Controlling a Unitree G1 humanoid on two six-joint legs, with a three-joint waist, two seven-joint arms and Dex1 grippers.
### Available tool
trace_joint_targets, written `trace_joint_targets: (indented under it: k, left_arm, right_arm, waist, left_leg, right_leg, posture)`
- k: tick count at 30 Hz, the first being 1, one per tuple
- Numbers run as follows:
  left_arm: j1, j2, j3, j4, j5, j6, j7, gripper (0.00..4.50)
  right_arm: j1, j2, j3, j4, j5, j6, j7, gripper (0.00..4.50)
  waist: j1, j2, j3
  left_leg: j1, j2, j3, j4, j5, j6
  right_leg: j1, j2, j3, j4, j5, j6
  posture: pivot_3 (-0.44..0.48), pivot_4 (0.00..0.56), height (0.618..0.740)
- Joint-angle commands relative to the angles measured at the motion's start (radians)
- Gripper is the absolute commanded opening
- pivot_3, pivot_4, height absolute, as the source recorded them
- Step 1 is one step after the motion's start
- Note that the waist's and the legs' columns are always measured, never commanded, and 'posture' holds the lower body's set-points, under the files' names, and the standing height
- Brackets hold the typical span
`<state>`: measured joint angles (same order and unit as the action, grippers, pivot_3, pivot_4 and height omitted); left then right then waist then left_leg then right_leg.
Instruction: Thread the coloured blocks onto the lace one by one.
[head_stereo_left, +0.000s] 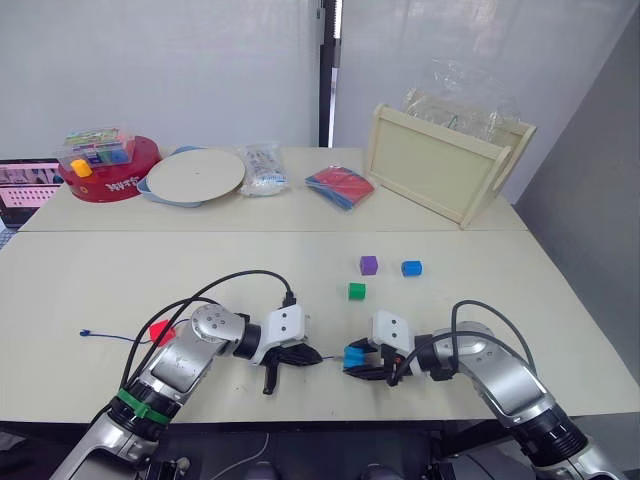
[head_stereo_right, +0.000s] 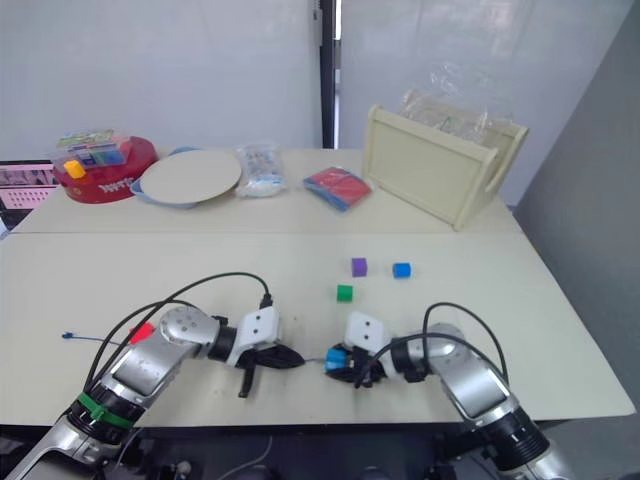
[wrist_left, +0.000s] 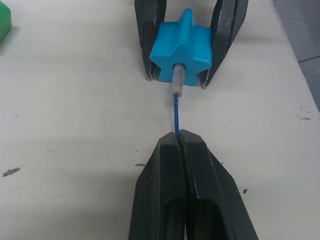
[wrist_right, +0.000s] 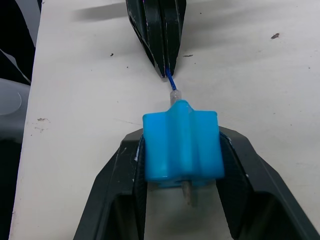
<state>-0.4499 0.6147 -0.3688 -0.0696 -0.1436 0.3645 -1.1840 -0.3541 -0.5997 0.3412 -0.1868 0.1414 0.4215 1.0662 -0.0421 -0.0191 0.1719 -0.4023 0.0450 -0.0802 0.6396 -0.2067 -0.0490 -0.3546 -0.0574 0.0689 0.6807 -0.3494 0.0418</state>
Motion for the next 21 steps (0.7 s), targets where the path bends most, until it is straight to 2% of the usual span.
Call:
trace_joint_targets:
  k: [1, 21]
  left_arm:
    - [0.010, 0.004, 0.016, -0.020, -0.004, 0.016, 0.014, 0.02]
    - [-0.054, -0.122, -0.055, 0.024, 0.025, -0.011, 0.019, 0.02]
  right_arm:
    - [-0.003, -0.003, 0.000, 0.003, -0.002, 0.002, -0.003, 1.37]
    - [0.007, -0.003, -0.003, -0.014, 0.003, 0.013, -0.009, 1.37]
  waist:
    - [0.000, 0.000, 0.000]
    - [0.002, 0.000, 0.000]
  left_leg:
    - [0.000, 0.000, 0.000, 0.000, 0.000, 0.000]
    - [0.000, 0.000, 0.000, 0.000, 0.000, 0.000]
  right_leg:
    - [0.000, 0.000, 0.000, 0.000, 0.000, 0.000]
    - [0.000, 0.000, 0.000, 0.000, 0.000, 0.000]
  posture:
    - [0.000, 0.150, 0.740]
    - [0.000, 0.150, 0.740]
